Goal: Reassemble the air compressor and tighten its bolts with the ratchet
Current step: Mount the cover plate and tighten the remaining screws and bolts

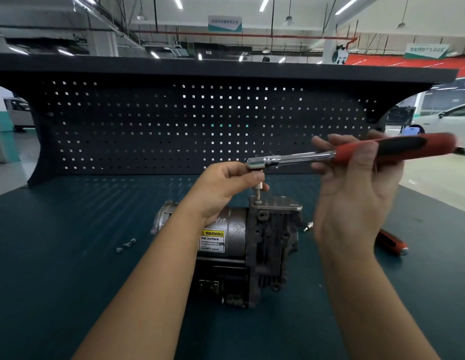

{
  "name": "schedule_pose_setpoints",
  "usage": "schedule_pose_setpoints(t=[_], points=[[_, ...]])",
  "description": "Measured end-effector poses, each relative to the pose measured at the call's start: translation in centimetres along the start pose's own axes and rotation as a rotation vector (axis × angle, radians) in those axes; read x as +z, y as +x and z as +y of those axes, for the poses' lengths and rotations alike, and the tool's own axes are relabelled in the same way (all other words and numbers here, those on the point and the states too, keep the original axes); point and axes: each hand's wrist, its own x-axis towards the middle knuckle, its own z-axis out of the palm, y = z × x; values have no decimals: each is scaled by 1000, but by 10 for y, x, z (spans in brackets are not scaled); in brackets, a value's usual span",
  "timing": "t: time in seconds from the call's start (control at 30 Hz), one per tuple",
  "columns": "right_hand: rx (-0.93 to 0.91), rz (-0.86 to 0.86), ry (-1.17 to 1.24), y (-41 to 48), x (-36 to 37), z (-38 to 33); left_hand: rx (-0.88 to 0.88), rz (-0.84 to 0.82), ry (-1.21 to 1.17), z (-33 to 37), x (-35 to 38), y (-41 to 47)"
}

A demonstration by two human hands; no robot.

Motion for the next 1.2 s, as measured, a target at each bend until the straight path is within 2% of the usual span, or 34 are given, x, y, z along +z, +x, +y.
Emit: schedule_pose_setpoints(t=[0.1,0.17,0.23,0.27,0.33,0.43,0.57,0.67,0.73,0.8,0.87,0.93,1.03,1.13,1.2], points=[[390,242,179,26,-16,17,-15,8,1,2,2,-1],[643,310,284,35,-21,29,-30,4,-7,3,2,-2],[770,339,305,37,-24,37,-29,2,16,4,3,-2],[765,342,279,36,-24,38,-26,4,19,3,3,-1],[621,344,203,29,-21,33,-13,21,25,2,4,-1],[191,233,-4,11,-10,16,-14,24,84,4,3,0],[-357,-212,-313,-24,9,1,-38,91,100,7,7,-1],[-559,-470,-458,-39,13,3,-47,76,79,10,8,-5],[-663,-548,-581,-44,13,5,-83,42,113,11,8,-6],[-676,-604,-640,-42,11,2,-81,50,137,12,7,-5],[-533,-609,-574,-34,9,0,-55,68,112,9,6,-4],[-318,-512,-321,-24,7,-2,-26,62,44,6,5,-4],[-84,-149,-33,-4,-6,3,-16,33,28,5,3,-4],[342,199,148,20,-20,19,-14,28,17,5,4,-4],[614,316,266,29,-25,30,-20,26,17,5,5,-4]])
